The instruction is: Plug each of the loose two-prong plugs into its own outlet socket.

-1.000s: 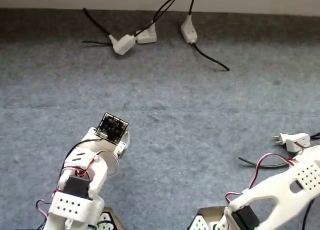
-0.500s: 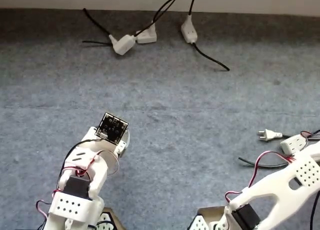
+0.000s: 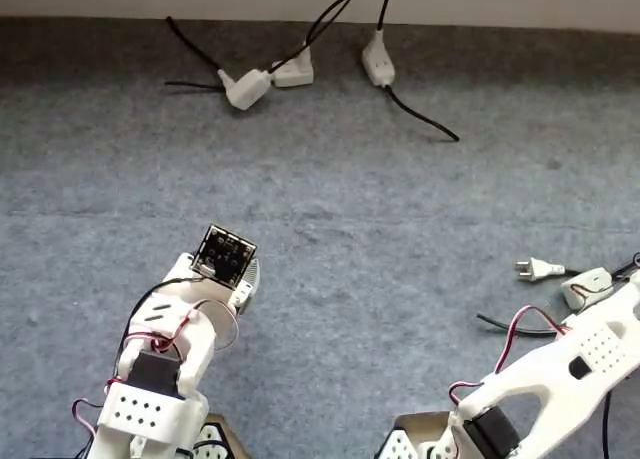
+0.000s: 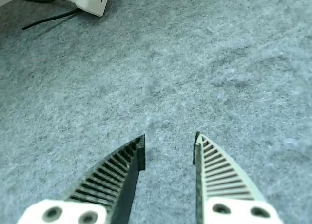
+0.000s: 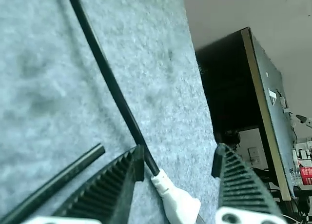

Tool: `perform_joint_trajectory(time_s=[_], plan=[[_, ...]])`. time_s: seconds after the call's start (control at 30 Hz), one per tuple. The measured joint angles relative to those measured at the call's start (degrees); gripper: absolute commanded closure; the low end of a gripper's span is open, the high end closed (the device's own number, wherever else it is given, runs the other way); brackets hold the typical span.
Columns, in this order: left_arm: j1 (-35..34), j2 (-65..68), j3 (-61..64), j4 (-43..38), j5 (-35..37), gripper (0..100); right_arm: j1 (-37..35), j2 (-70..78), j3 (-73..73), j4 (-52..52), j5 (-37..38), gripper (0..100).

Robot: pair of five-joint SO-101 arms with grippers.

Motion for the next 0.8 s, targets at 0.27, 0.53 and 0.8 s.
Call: perform_joint_trajectory(time_s=[0.27, 0.53, 0.8], plan=[[0.0, 0.0, 0.0, 0.0, 0.0, 84, -0.3, -0.3, -2.5, 12.5, 5.9, 76.4], [0.0, 0.0, 0.0, 0.0, 0.0, 84, -0.6, -1.2, -3.3, 22.1, 12.0, 77.1], [0.0, 0.0, 0.0, 0.0, 0.0, 84, -0.9, 0.2, -3.3, 22.2, 17.9, 94.3]])
